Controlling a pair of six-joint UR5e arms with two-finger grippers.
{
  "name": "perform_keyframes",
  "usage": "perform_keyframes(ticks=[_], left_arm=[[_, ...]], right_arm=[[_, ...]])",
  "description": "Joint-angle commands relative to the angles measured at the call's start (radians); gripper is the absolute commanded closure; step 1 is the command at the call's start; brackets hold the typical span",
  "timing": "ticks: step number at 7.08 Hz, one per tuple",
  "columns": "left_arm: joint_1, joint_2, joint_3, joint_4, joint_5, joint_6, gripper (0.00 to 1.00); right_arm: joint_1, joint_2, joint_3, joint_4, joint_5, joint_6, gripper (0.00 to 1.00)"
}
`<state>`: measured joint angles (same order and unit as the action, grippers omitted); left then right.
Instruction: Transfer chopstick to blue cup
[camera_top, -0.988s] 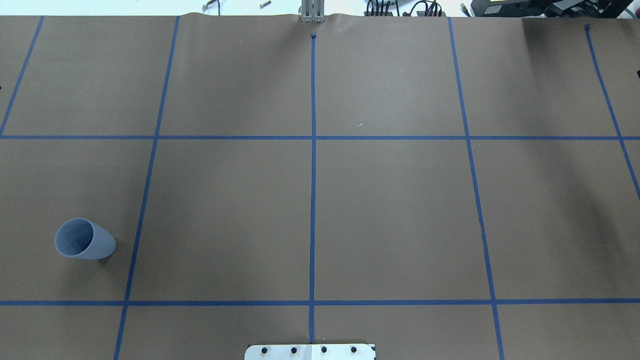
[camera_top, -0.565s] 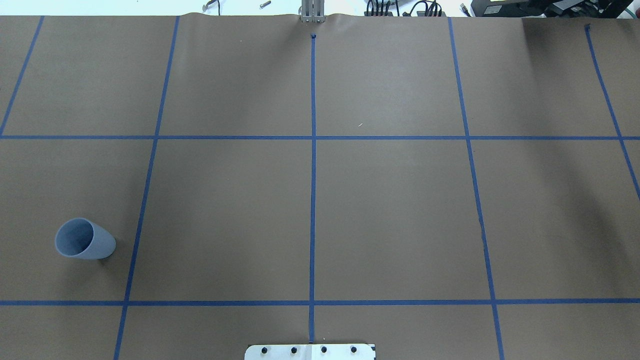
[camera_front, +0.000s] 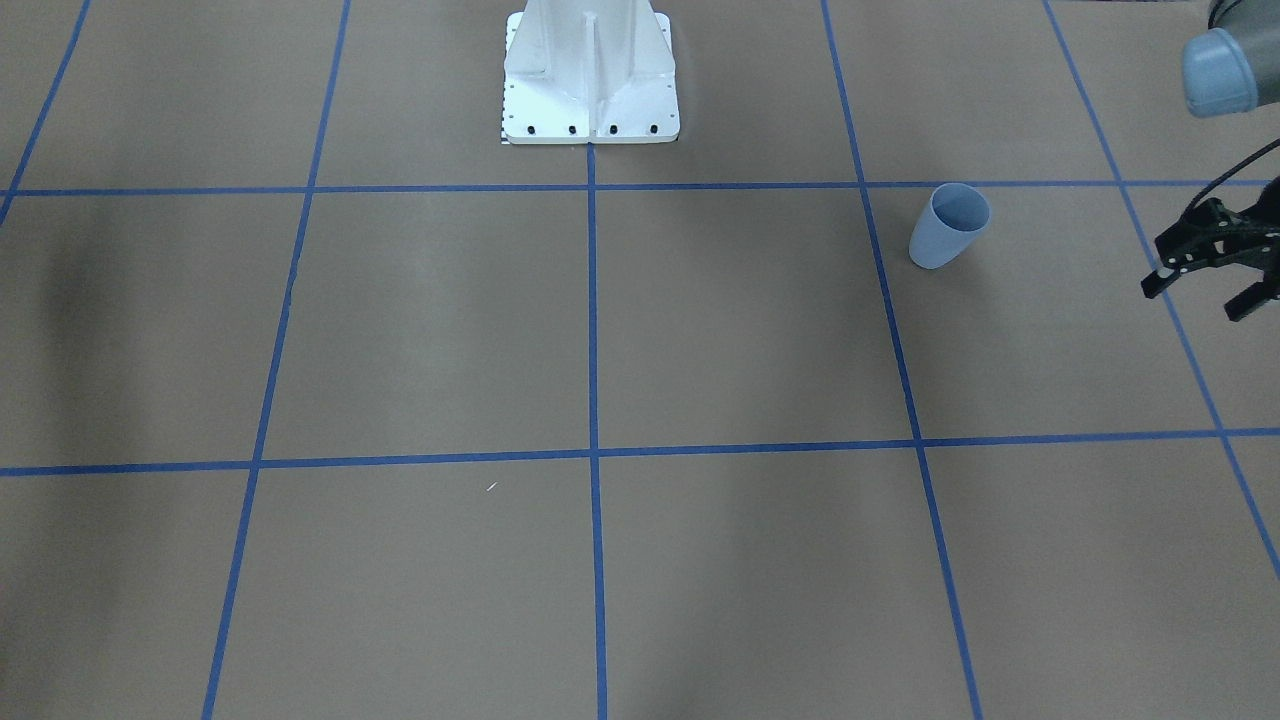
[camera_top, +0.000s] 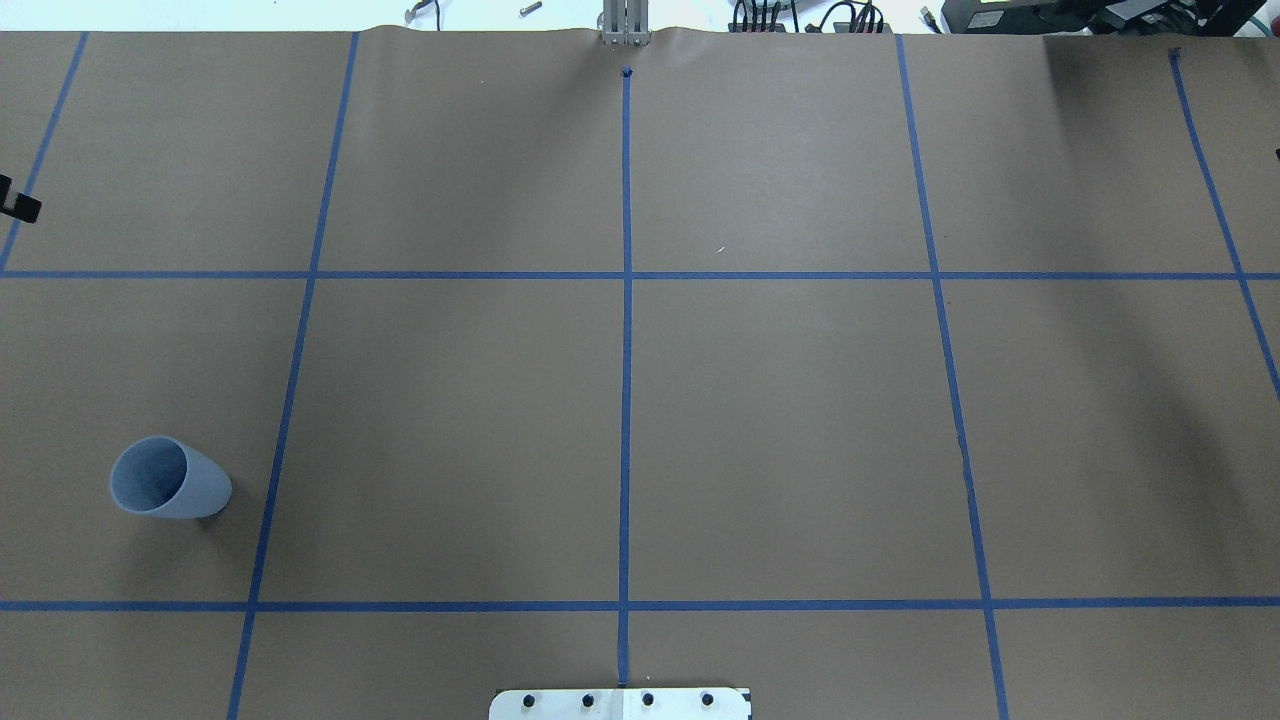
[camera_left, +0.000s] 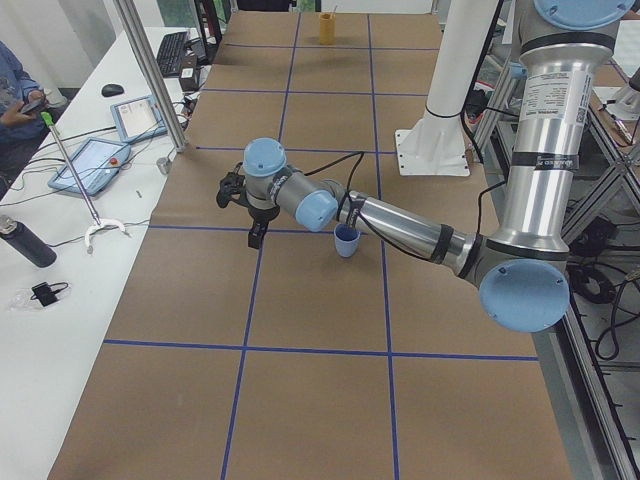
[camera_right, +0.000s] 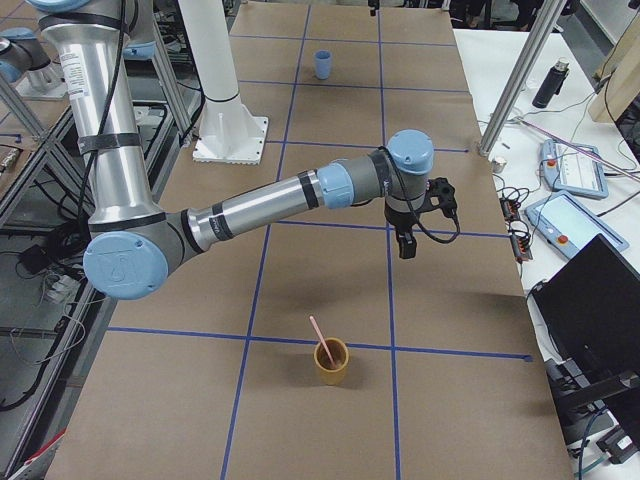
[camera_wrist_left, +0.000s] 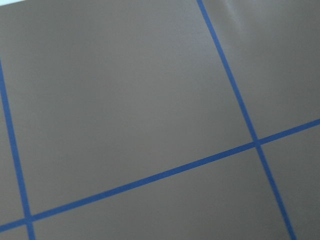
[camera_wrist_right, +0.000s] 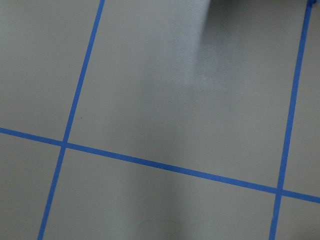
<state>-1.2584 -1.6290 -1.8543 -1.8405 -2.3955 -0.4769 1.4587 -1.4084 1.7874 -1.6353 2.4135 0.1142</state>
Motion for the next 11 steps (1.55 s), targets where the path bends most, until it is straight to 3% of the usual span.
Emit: perform_keyframes(ticks=[1, 3, 4, 5, 8, 11], left_arm=[[0.127, 0.128, -0.157, 0.000, 0.073, -0.147, 0.02], [0.245, 0.187, -0.253, -0.003, 0.085, -0.382, 0.02], [0.345, 0.207, -0.259, -0.002, 0.192, -0.446, 0.02], [0.394, 0.236, -0.253, -0.006, 0.234, -0.443, 0.02], [0.416, 0.299, -0.235, -0.113, 0.228, -0.442, 0.02], [0.459, 0.291, -0.134, -0.216, 0.226, -0.451, 0.02]], right_arm=[[-0.043, 0.003, 0.004, 0.000, 0.004, 0.019, 0.00], [-0.064, 0.003, 0.015, 0.000, 0.004, 0.019, 0.00], [-0.066, 0.009, 0.015, 0.000, 0.004, 0.024, 0.00], [-0.067, 0.009, 0.009, 0.000, 0.003, 0.024, 0.00], [-0.077, 0.009, 0.004, 0.000, 0.004, 0.024, 0.00], [-0.080, 0.011, 0.007, 0.000, 0.004, 0.024, 0.00]])
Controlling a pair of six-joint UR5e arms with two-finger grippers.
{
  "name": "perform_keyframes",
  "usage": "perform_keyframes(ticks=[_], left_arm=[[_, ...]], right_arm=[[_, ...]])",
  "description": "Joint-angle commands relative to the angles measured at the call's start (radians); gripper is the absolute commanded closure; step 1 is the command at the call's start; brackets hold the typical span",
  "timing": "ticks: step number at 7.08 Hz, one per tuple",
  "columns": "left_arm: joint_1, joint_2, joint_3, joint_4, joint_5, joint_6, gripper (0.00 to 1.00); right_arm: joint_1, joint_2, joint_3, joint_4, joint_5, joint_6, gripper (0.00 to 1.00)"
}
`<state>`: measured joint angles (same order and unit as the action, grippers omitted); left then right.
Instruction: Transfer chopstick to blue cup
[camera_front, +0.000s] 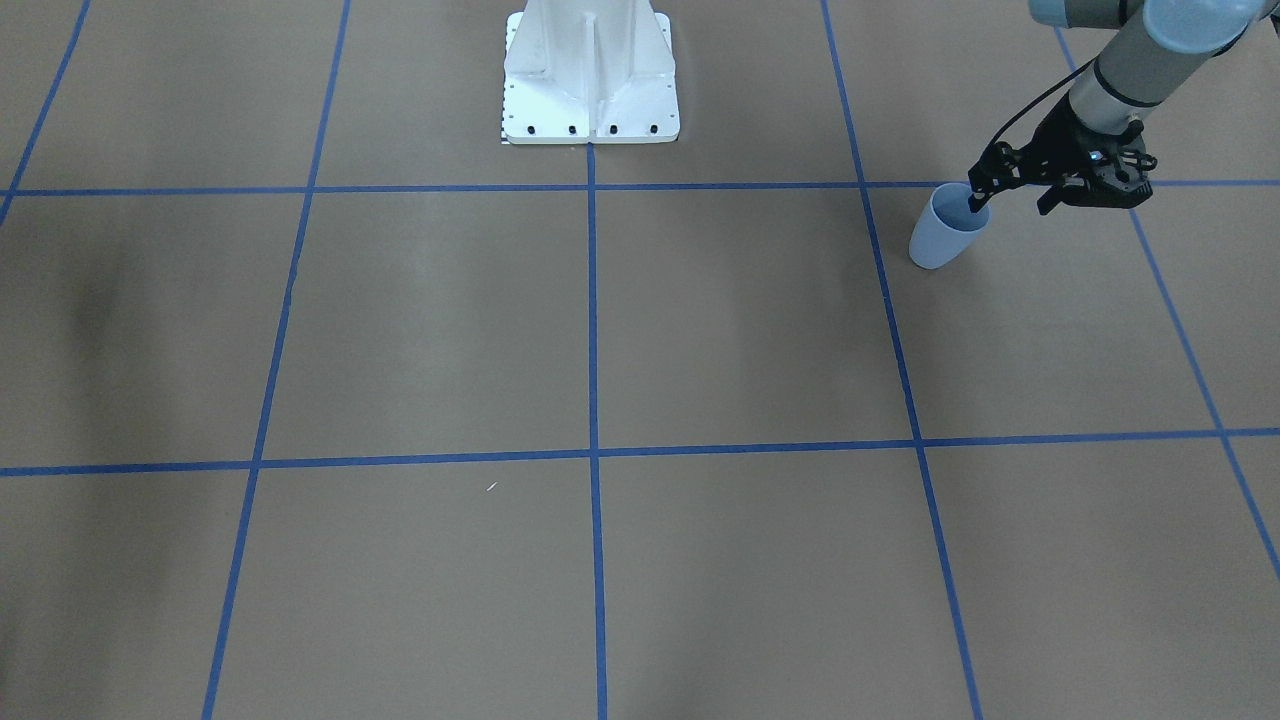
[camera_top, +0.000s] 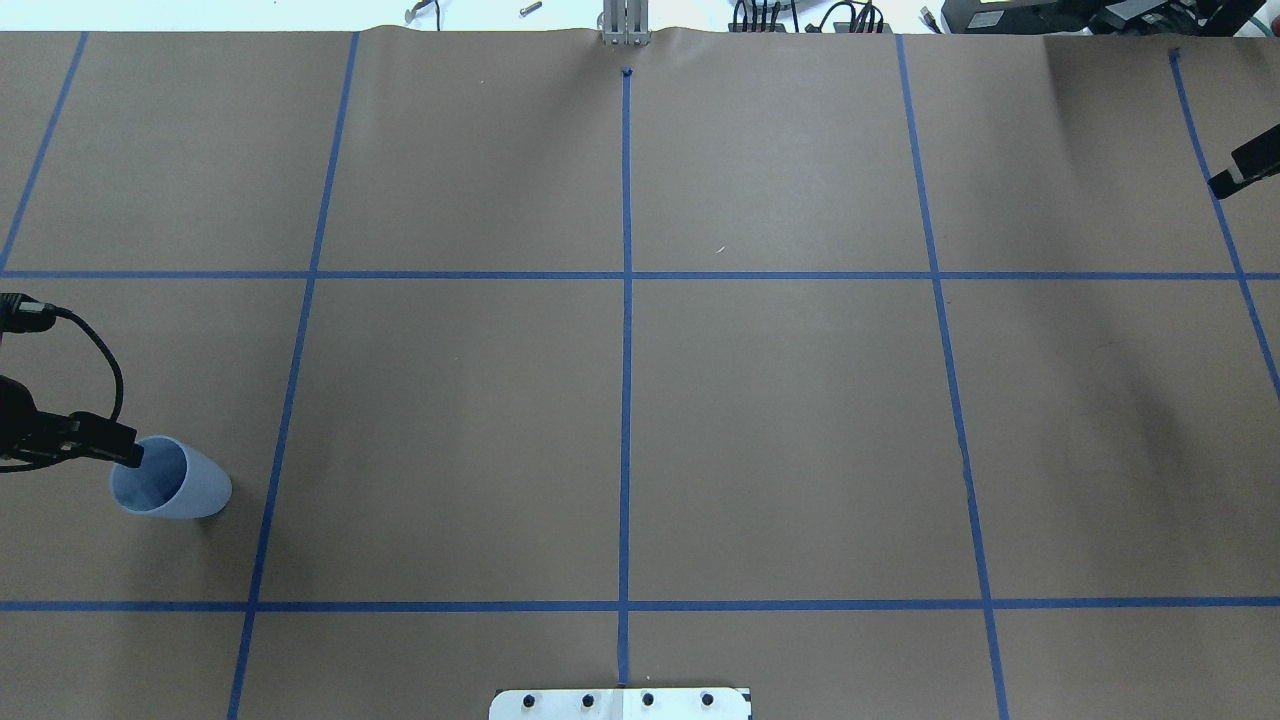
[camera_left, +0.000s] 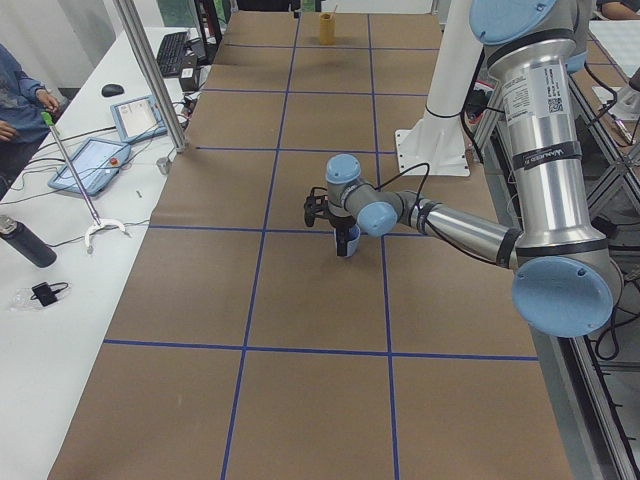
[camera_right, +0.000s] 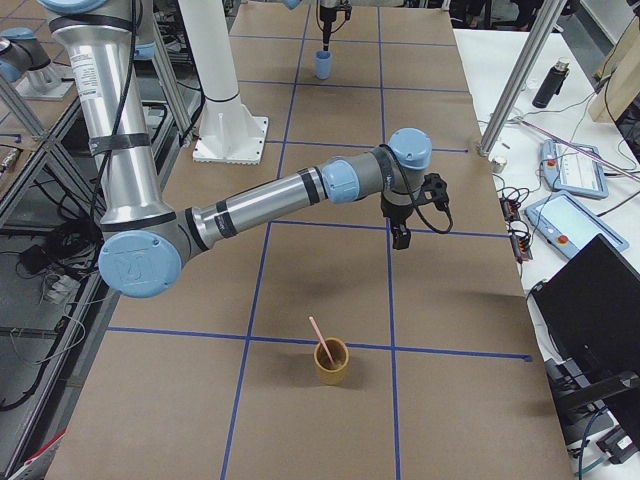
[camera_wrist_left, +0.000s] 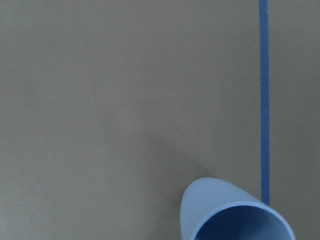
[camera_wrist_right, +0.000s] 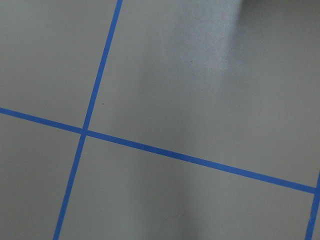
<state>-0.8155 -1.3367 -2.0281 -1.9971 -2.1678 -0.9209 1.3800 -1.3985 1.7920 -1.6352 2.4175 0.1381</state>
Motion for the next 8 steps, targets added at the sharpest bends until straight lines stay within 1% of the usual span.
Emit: perform_keyframes(ticks=[1, 2, 3, 4, 5, 6, 7, 8], left_arm=[[0.033, -0.001, 0.043, -0.060, -0.001, -0.010, 0.02], [0.038, -0.002, 0.057, -0.063, -0.001, -0.009, 0.02], [0.048, -0.004, 0.058, -0.063, -0.001, -0.010, 0.24], [0.050, -0.006, 0.059, -0.063, -0.003, -0.010, 0.93], [0.050, -0.021, 0.060, -0.062, -0.004, -0.010, 1.00], [0.048, -0.044, 0.063, -0.060, -0.042, -0.010, 1.00], [0.048, -0.068, 0.059, -0.063, -0.108, -0.039, 1.00], [0.042, -0.119, 0.054, -0.062, -0.151, -0.079, 1.00]], right_arm=[[-0.002, 0.001, 0.004, 0.000, 0.000, 0.000, 0.00], [-0.004, 0.001, 0.006, 0.000, 0.000, 0.000, 0.00], [-0.004, 0.000, 0.007, 0.000, 0.000, 0.000, 0.00], [-0.004, 0.000, 0.004, 0.000, 0.000, 0.000, 0.00], [-0.004, 0.001, 0.000, 0.000, 0.000, 0.000, 0.00], [-0.004, 0.000, 0.000, 0.000, 0.000, 0.002, 0.00], [-0.004, 0.000, -0.002, 0.000, 0.000, 0.002, 0.00], [-0.004, 0.001, -0.003, 0.000, 0.000, 0.000, 0.00]])
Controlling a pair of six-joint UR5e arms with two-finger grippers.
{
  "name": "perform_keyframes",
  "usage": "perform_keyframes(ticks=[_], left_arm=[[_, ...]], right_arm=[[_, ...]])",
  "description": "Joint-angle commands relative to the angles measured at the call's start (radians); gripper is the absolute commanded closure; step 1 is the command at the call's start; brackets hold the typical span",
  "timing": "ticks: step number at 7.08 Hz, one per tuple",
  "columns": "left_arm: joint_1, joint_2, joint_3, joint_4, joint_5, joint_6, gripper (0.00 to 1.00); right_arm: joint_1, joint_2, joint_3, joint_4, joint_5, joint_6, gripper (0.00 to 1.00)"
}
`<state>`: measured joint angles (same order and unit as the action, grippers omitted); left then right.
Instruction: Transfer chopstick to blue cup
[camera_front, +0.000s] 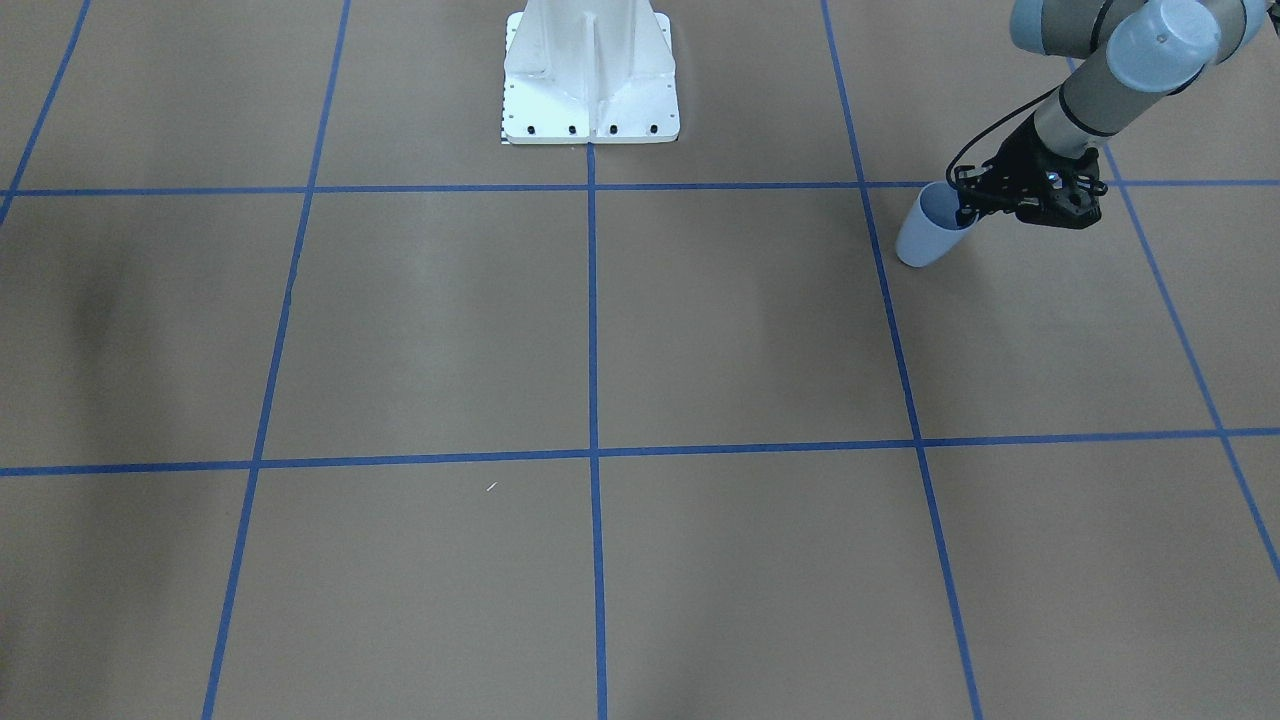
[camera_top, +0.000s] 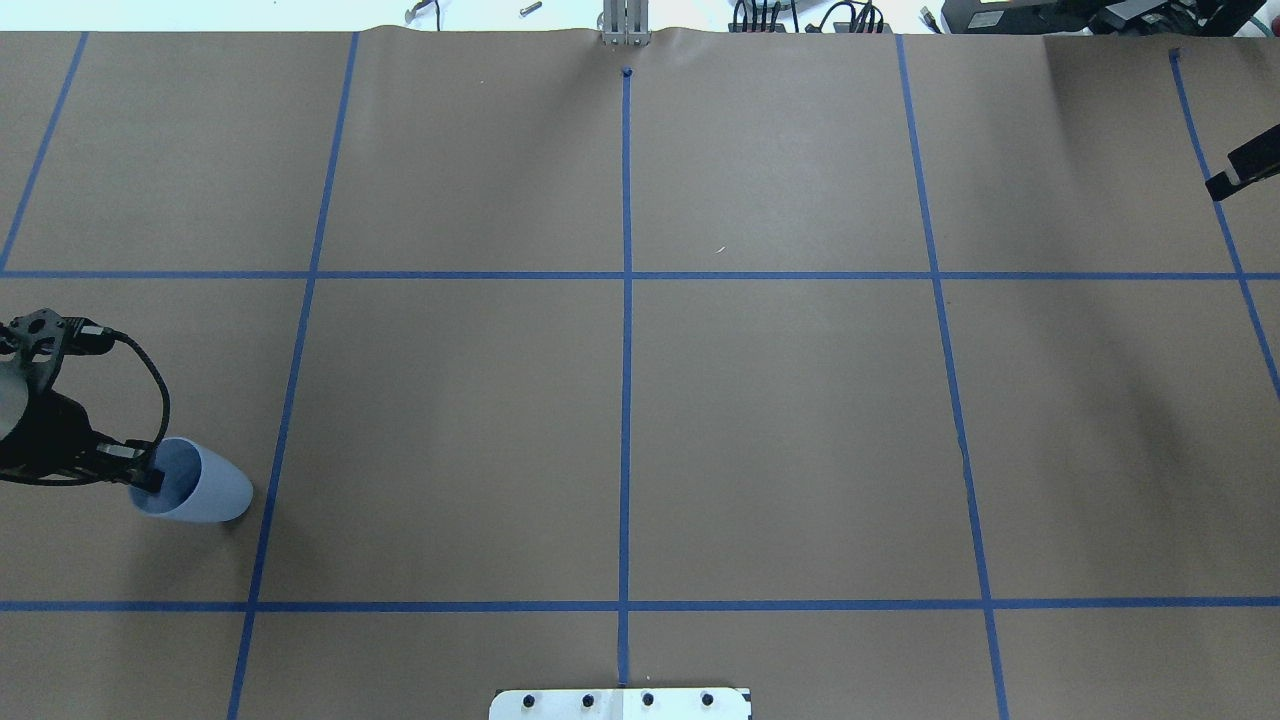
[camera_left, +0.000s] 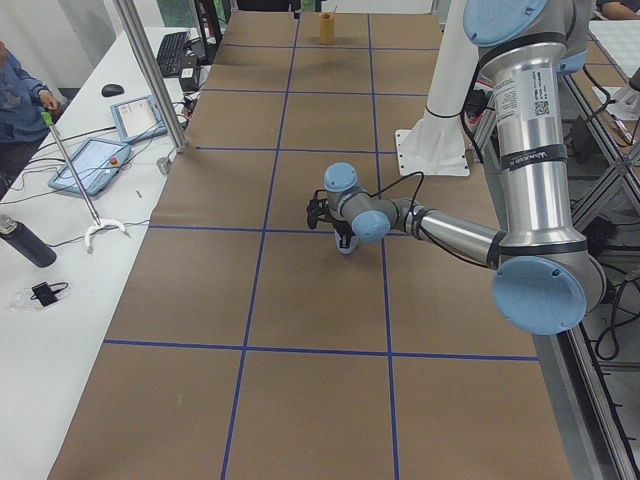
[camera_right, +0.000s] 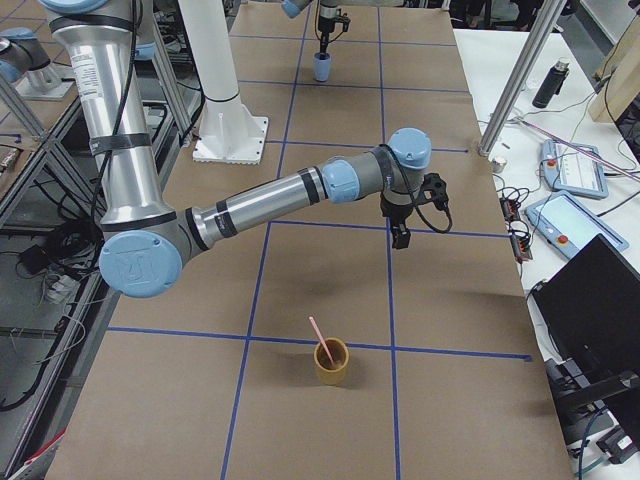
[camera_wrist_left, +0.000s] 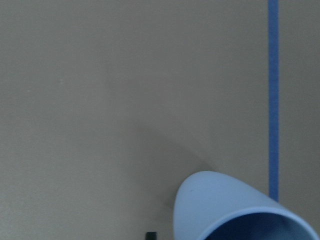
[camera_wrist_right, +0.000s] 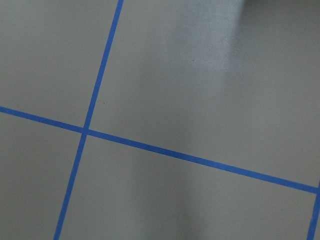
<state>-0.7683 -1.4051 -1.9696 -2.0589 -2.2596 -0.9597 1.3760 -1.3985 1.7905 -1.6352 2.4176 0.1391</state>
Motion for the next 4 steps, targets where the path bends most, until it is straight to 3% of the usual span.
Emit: perform_keyframes(ticks=[1, 2, 4], left_arm=[[-0.041, -0.114, -0.008, 0.006, -0.168, -0.063, 1.00], [-0.087, -0.217, 0.007, 0.011, -0.219, -0.176, 1.00], [-0.085, -0.483, 0.140, 0.011, -0.210, -0.417, 1.00]], right_arm=[[0.000, 0.001, -0.006, 0.000, 0.000, -0.001, 0.00], [0.000, 0.001, -0.008, -0.002, -0.002, 0.000, 0.00], [-0.002, 0.001, -0.011, 0.000, -0.002, 0.000, 0.00]])
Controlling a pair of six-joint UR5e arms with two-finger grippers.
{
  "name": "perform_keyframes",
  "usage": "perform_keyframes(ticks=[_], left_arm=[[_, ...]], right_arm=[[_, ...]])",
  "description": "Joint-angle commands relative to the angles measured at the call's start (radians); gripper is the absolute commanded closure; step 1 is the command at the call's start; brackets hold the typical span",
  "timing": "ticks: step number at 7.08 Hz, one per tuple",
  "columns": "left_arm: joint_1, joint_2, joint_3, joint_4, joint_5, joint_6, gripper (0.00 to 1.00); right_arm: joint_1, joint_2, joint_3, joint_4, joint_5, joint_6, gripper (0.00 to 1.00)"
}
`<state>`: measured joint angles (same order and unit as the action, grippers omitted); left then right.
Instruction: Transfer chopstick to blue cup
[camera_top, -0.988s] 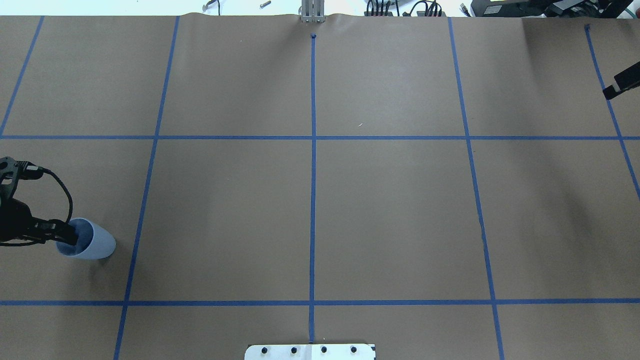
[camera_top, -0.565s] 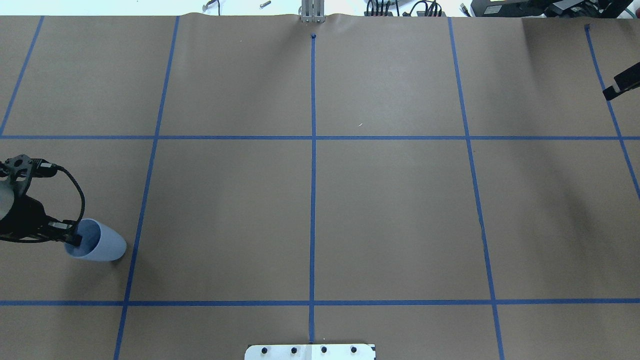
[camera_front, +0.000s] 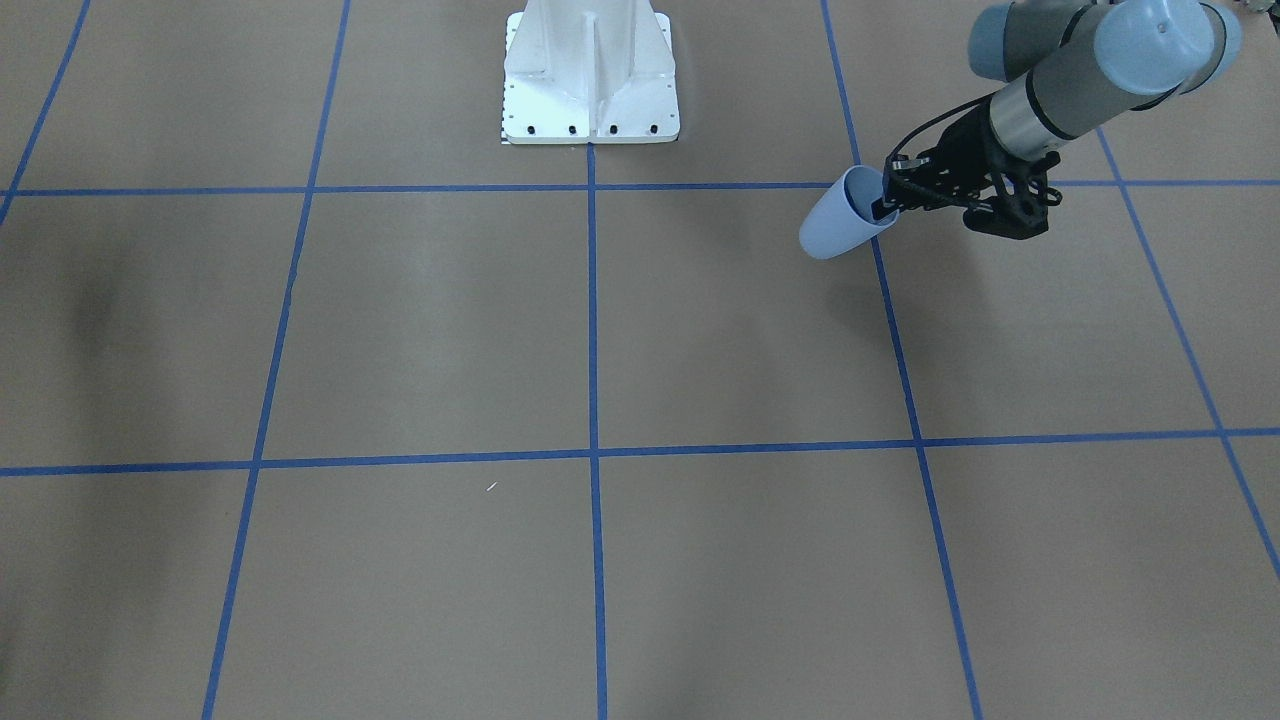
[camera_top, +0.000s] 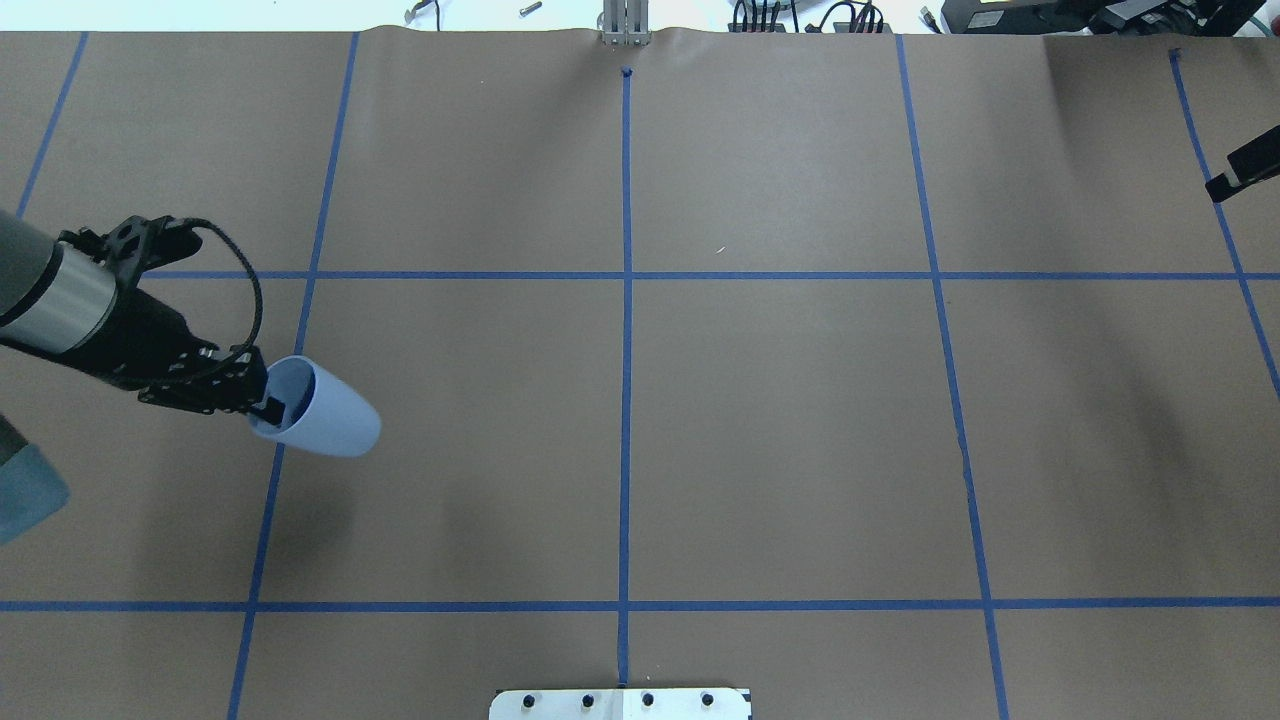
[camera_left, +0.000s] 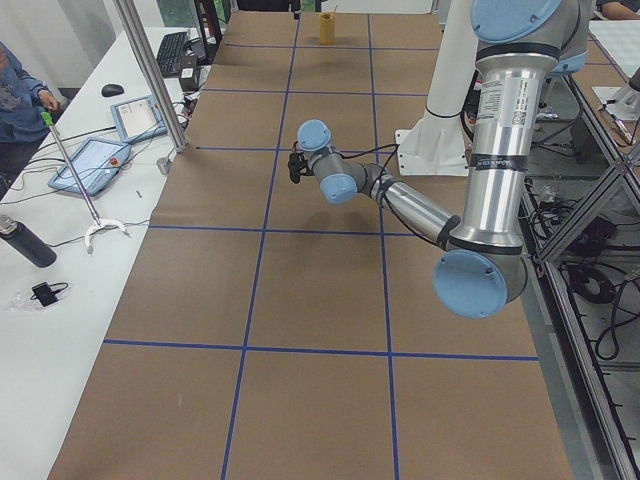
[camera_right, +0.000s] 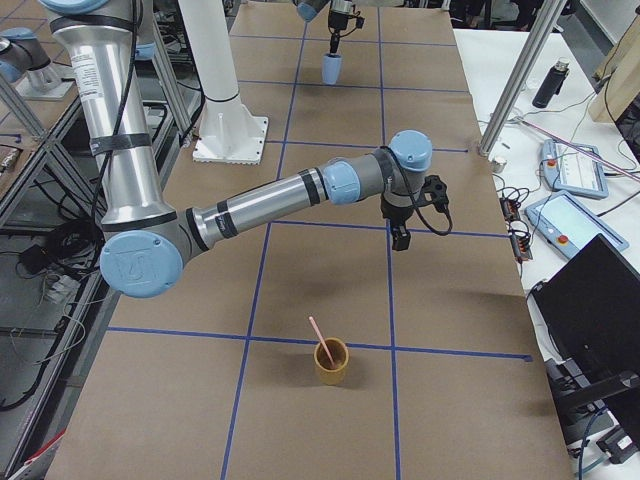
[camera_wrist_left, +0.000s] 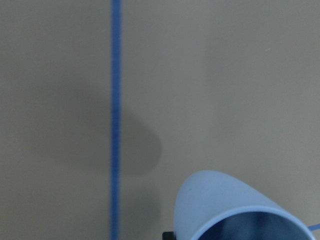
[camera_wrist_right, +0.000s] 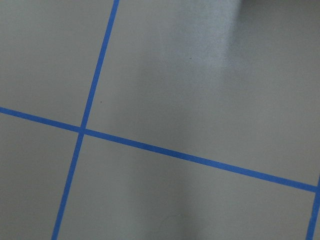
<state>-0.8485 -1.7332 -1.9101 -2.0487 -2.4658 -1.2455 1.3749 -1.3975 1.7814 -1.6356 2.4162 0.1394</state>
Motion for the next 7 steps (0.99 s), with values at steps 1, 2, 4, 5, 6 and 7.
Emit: perform_keyframes(ticks=[1, 2, 4, 5, 6, 7], left_arm=[[-0.003, -0.272, 0.164, 0.008, 0.008, -0.175, 1.00], [0.015, -0.381, 0.199, 0.094, 0.081, -0.202, 1.00], [0.051, -0.558, 0.314, 0.237, 0.207, -0.198, 1.00], [0.099, -0.630, 0.403, 0.243, 0.285, -0.200, 1.00], [0.159, -0.687, 0.446, 0.289, 0.386, -0.203, 1.00], [0.169, -0.727, 0.454, 0.376, 0.395, -0.193, 1.00]], right_arm=[[0.000, -0.003, -0.002, 0.000, -0.003, 0.000, 0.00], [0.000, -0.005, -0.003, 0.000, -0.006, -0.001, 0.00], [0.000, 0.002, 0.001, 0.000, -0.008, -0.001, 0.00], [0.001, 0.002, 0.001, 0.000, -0.008, 0.000, 0.00], [0.001, 0.002, 0.007, 0.000, -0.008, 0.002, 0.00], [0.001, 0.000, 0.010, 0.000, -0.008, 0.002, 0.00]])
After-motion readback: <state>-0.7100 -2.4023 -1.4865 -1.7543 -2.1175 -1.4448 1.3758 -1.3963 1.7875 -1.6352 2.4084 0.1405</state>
